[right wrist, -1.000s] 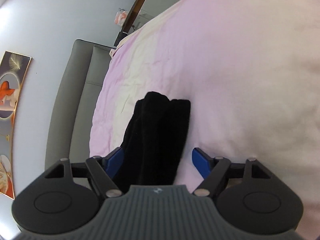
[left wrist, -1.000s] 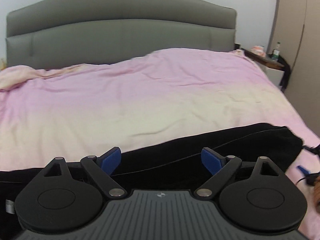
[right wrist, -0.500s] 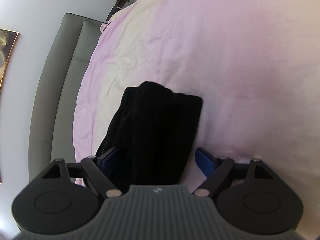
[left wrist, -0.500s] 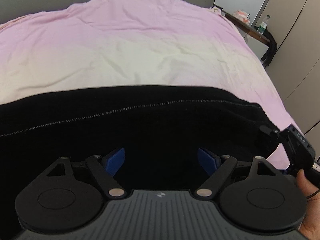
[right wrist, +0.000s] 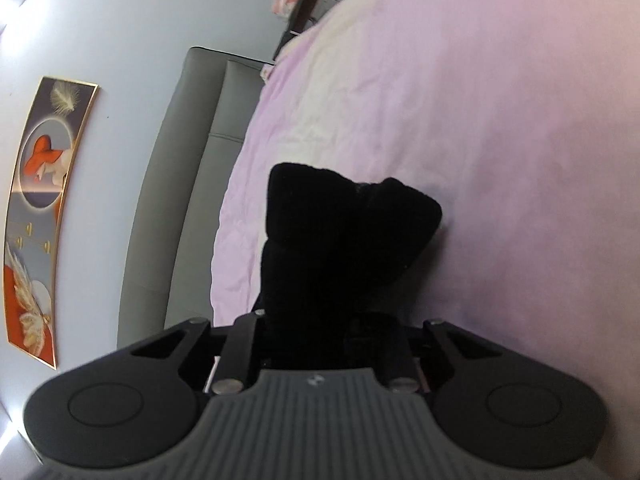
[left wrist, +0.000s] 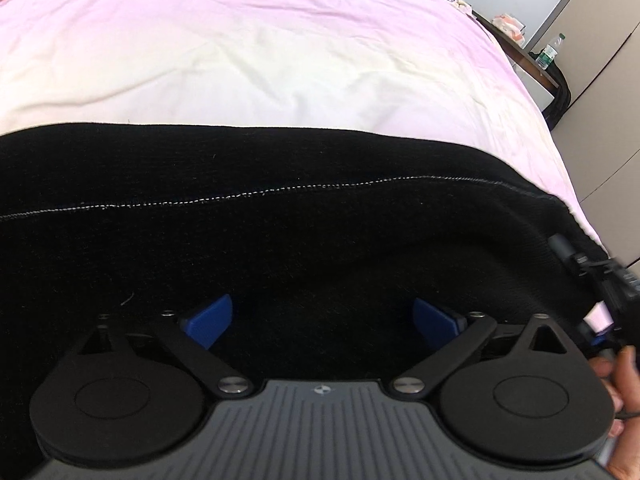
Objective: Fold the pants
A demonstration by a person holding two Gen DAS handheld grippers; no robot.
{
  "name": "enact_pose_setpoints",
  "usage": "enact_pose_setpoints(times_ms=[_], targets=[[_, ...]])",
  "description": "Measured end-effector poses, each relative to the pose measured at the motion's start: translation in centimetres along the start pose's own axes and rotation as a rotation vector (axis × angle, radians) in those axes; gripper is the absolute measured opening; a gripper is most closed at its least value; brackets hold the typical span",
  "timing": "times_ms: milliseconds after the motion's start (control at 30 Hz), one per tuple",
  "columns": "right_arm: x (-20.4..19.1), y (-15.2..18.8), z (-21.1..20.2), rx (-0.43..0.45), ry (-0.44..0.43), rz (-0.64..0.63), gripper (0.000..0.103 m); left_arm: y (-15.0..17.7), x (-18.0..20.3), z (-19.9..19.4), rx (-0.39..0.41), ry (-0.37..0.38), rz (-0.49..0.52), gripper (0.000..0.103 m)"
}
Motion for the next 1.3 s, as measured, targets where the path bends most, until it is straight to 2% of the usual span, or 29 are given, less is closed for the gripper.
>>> enact_pose_setpoints(times_ms=[133,300,400,567,767,867,933,1000,1067,1133,1200,1300], targets=[[-7.4,0.4,-1.1,0.045,-0.035,-0.305,0.015,-0.3,-1.1,-0.5,-0.005,0.036,-0.074,0.103],[-17.3,3.3,-2.3,0.038,-0.086,-0.637,0.015,-0.6,-4.8,-3.7,0.025,0.112,-0.263,0.1],[-22.1,6.8,-2.4,0.018,-0.068,-0.817,0.015,-0.5,-7.8,-5.5,0.04,0.091,-0.296,0.1],[-26.9,15.7,-1.1,-0.003,0.002,-1.187,0.015,0.1,-12.9,-8.4,0.064,0.077,-0.349,0.1],[-26.8,27.2,0.6,-0.067,0.049,-1.668,0.015,1.5,-18.0,-10.9,0.086,0.062,-0.403,0.1],[-24.3,33.0,1.0,-0.137,0.058,-1.913,0.015,2.3,-20.0,-11.7,0.098,0.048,-0.422,0.1],[-21.2,36.2,2.2,-0.228,0.077,-2.074,0.015,3.0,-21.3,-12.1,0.106,0.036,-0.443,0.1],[-17.7,38.5,3.0,-0.346,0.094,-2.186,0.016,3.6,-22.1,-12.2,0.101,0.021,-0.446,0.099],[-14.9,40.6,3.1,-0.429,0.136,-2.295,0.025,3.9,-22.4,-12.5,0.1,0.015,-0.432,0.098],[-14.0,41.9,2.7,-0.364,0.154,-2.428,0.028,4.0,-22.5,-13.0,0.111,-0.007,-0.405,0.097],[-14.5,42.3,2.1,-0.345,0.155,-2.469,0.033,3.1,-22.0,-13.7,0.15,-0.031,-0.367,0.097],[-15.7,41.9,0.2,-0.346,0.114,-2.474,0.051,2.1,-20.4,-15.6,0.222,-0.026,-0.293,0.097]])
Point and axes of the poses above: each gripper's, at about its wrist camera, not at the fingertips, and z roughly the way its jaws point, x to its right, y to its underside, the point moved 8 cm from there along z, roughly the way its jaws point, and after that the axes turned 2 degrees about -y, right-handed, at the moved point
